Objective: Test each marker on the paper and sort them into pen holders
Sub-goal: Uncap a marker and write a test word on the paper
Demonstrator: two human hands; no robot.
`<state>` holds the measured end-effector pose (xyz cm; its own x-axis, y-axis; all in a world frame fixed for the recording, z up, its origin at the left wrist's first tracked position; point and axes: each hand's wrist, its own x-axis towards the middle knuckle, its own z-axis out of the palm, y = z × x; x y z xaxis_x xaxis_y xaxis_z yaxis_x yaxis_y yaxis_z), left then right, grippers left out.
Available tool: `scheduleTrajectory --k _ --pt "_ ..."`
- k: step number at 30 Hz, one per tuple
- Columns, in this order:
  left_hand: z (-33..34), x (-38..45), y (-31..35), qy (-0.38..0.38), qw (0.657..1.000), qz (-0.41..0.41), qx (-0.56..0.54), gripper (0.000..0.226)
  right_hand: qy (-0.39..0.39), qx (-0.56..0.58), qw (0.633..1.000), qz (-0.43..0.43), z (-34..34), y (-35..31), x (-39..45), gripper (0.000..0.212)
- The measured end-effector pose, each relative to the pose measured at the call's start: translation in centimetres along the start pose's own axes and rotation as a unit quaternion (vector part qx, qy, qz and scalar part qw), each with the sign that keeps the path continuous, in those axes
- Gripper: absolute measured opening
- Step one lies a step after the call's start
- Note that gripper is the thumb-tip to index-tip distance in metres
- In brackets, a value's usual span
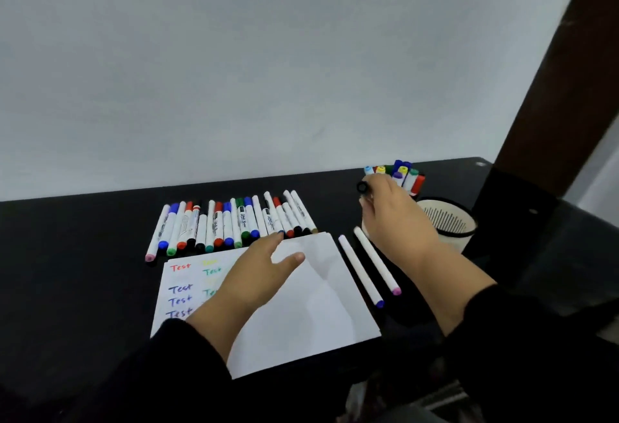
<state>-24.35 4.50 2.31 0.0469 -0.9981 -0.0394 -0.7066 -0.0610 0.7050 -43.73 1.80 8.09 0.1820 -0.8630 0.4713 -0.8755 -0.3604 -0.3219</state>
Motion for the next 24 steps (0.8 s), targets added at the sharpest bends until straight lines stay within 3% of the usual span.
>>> scheduleTrajectory --k 10,24 --pt "4.0 5.2 -1.5 -0.072 0.979 0.017 0.191 0.077 0.034 0.045 0.988 0.143 -1.9 3.6 1.7 0.019" --pt "5.0 5.3 -3.2 -0.02 0.98 0.041 0.193 0.075 -0.047 0.067 0.976 0.202 -0.7 7.4 5.9 0.028"
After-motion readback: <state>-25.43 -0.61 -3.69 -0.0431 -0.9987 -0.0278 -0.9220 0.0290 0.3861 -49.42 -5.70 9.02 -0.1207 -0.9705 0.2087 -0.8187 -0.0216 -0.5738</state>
